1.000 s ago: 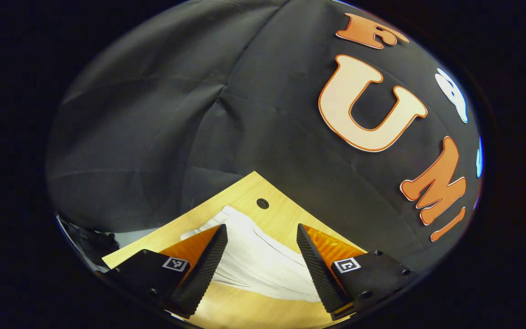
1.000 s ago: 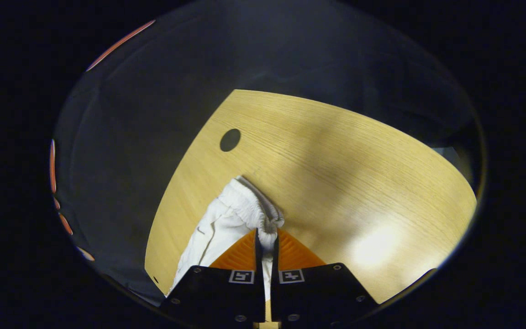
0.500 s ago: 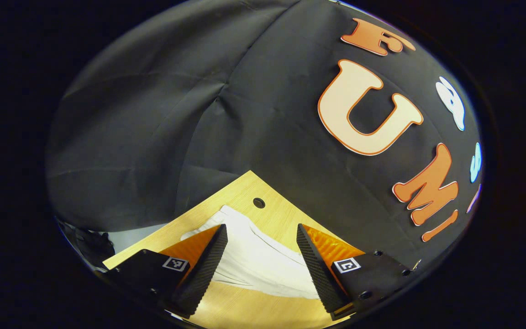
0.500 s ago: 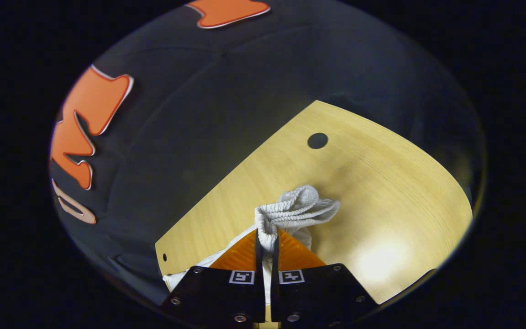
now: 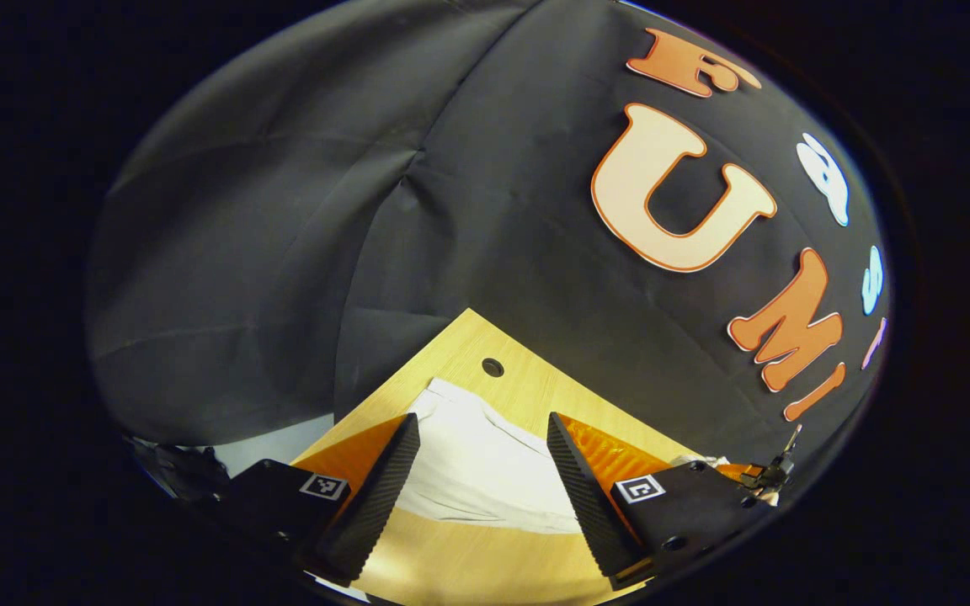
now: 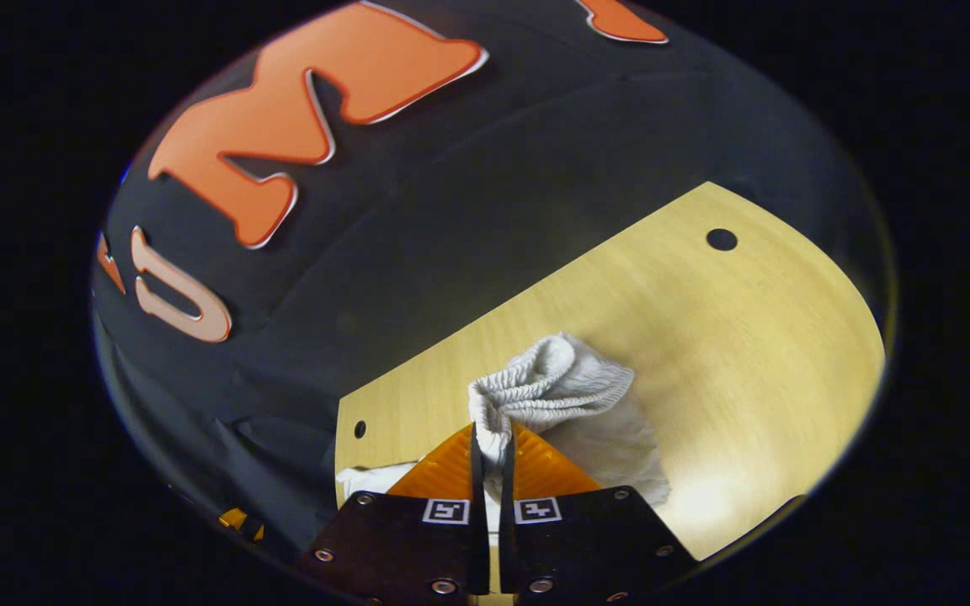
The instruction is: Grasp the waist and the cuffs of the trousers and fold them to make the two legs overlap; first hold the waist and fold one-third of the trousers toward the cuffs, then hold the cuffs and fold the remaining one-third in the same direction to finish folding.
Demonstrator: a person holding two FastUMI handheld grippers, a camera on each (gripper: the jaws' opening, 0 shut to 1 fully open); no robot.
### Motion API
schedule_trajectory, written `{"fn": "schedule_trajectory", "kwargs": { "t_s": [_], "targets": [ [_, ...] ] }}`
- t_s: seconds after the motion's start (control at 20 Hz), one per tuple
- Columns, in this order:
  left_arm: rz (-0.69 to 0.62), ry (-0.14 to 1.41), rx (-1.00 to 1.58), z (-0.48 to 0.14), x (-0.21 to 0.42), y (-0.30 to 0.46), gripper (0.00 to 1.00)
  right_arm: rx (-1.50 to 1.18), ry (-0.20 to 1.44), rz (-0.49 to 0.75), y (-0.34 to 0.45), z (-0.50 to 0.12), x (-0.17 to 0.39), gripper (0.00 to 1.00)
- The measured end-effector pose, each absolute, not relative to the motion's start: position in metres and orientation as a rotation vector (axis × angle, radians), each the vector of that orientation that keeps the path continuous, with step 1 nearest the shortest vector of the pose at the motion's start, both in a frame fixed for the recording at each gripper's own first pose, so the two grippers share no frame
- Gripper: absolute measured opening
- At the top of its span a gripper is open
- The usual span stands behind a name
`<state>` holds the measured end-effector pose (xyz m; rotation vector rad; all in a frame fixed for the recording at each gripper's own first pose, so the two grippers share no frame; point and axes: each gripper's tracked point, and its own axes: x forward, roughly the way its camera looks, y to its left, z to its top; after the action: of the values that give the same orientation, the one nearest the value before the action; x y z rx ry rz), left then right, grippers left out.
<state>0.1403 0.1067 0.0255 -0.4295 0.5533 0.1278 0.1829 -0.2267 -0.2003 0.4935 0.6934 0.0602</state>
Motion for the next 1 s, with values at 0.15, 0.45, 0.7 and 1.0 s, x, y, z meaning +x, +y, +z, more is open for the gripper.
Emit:
{"fn": "schedule_trajectory", "kwargs": {
  "t_s": [0.15,0.45,0.7,1.0],
  "targets": [
    [0.117,0.563,-0.427,0.028,0.141,0.109,0.99,0.455,0.727,0.103,-0.23,-0.199,0.184,0.05],
    [0.13,0.582,-0.433,0.03,0.14,0.114,1.0,0.416,0.811,0.182,-0.233,-0.198,0.181,0.05],
    [0.143,0.6,-0.449,0.026,0.137,0.112,1.0,0.352,0.887,0.163,-0.239,-0.185,0.182,0.05],
    [0.14,0.643,-0.48,0.019,0.134,0.106,1.0,0.315,0.964,0.154,-0.236,-0.191,0.178,0.11]
  ]
}}
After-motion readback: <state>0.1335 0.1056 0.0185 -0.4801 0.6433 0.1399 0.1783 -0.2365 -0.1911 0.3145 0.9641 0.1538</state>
